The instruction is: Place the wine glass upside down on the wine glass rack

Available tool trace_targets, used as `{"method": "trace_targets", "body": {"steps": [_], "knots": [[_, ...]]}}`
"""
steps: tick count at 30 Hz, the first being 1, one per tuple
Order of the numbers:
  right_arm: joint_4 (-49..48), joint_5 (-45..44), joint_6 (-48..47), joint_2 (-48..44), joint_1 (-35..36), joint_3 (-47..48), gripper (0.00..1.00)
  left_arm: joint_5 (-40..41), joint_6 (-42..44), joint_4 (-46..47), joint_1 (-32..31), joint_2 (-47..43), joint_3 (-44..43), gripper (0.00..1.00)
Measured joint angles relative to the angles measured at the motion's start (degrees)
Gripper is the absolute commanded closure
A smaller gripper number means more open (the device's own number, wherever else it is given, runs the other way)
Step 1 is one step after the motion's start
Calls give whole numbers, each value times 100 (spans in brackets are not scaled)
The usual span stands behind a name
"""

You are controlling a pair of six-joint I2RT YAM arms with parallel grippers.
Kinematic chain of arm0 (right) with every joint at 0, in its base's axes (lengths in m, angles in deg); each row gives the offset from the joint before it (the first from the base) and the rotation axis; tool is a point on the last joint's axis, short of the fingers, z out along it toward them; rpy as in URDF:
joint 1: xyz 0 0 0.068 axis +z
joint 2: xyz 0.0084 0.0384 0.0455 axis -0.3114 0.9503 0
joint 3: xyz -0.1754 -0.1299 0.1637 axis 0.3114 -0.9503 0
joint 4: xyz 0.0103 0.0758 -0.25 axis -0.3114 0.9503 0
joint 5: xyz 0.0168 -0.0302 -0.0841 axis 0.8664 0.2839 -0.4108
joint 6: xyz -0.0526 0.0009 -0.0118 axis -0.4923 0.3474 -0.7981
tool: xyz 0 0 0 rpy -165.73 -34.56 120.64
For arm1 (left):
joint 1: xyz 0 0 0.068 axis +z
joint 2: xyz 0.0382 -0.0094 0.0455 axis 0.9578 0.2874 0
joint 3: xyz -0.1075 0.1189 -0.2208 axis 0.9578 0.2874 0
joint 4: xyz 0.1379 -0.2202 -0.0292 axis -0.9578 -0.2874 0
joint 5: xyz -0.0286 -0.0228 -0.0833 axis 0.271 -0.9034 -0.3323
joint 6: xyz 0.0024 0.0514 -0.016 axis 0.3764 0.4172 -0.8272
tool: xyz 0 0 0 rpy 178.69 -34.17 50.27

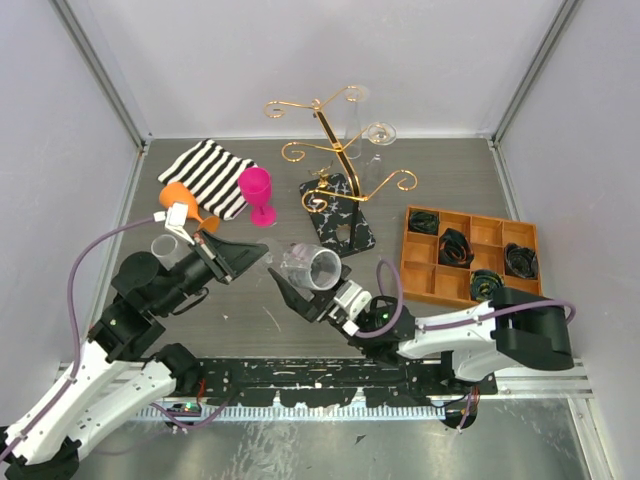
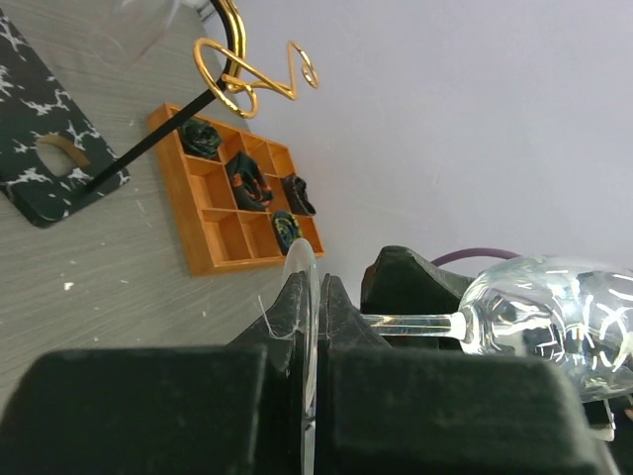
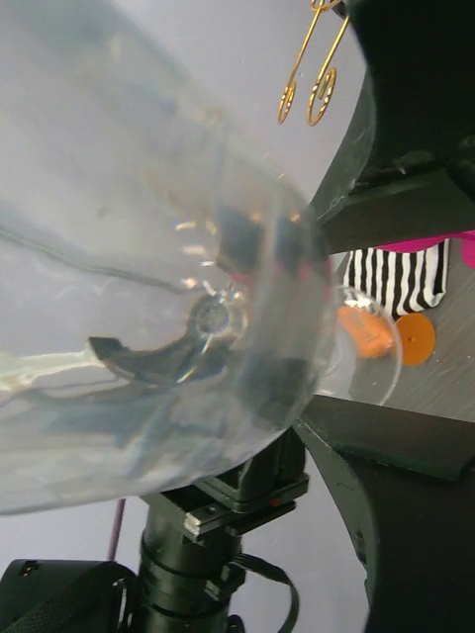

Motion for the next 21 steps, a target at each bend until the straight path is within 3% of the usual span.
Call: {"method": "trace_targets", "body": {"steps": [6, 14, 21], "knots": [[234, 4, 313, -645, 0, -634, 32, 254, 555, -601, 0, -33, -413, 100], [1386, -107, 1126, -1720, 0, -1384, 32, 704, 1720, -1650, 0, -22, -1270, 100], [3939, -610, 2441, -2793, 0, -1488, 35, 1056, 3075, -2671, 0, 199, -2022, 100]]}}
